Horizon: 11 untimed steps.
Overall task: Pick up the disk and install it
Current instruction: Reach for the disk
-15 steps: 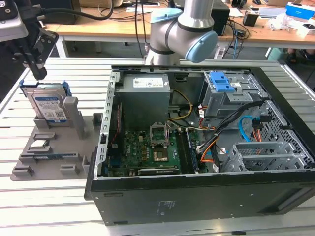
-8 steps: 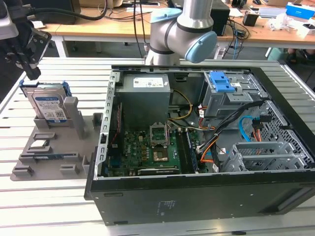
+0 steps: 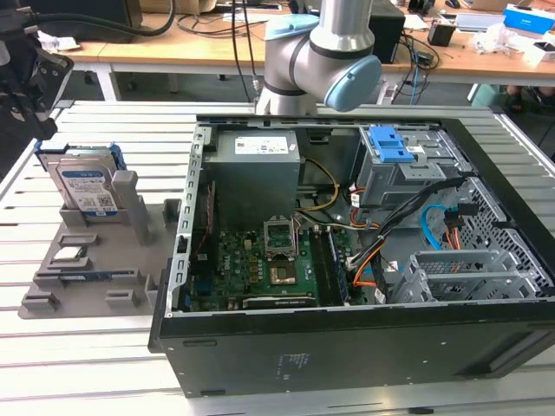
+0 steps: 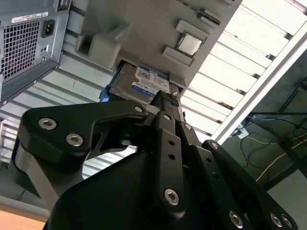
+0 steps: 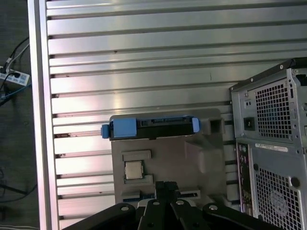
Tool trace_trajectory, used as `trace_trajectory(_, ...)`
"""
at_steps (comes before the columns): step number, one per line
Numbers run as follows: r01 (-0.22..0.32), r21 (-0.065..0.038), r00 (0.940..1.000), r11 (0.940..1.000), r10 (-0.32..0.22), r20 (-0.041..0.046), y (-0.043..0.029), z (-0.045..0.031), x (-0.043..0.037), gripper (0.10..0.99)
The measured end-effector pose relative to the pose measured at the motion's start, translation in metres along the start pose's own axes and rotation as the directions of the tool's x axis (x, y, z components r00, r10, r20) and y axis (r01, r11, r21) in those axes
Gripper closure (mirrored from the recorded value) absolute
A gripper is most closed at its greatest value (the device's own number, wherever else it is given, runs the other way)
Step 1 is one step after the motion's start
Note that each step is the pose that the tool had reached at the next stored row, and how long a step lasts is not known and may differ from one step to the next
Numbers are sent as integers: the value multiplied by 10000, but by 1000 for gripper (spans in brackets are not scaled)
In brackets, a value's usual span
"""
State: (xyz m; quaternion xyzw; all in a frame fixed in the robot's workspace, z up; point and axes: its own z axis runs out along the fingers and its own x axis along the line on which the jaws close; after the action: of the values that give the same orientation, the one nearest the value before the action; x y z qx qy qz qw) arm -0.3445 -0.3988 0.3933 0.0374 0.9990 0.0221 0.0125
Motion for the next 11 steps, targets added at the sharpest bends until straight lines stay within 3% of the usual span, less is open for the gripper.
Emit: trace_trajectory(11, 0, 1, 10000, 10000, 0, 0, -13, -5, 173, 980)
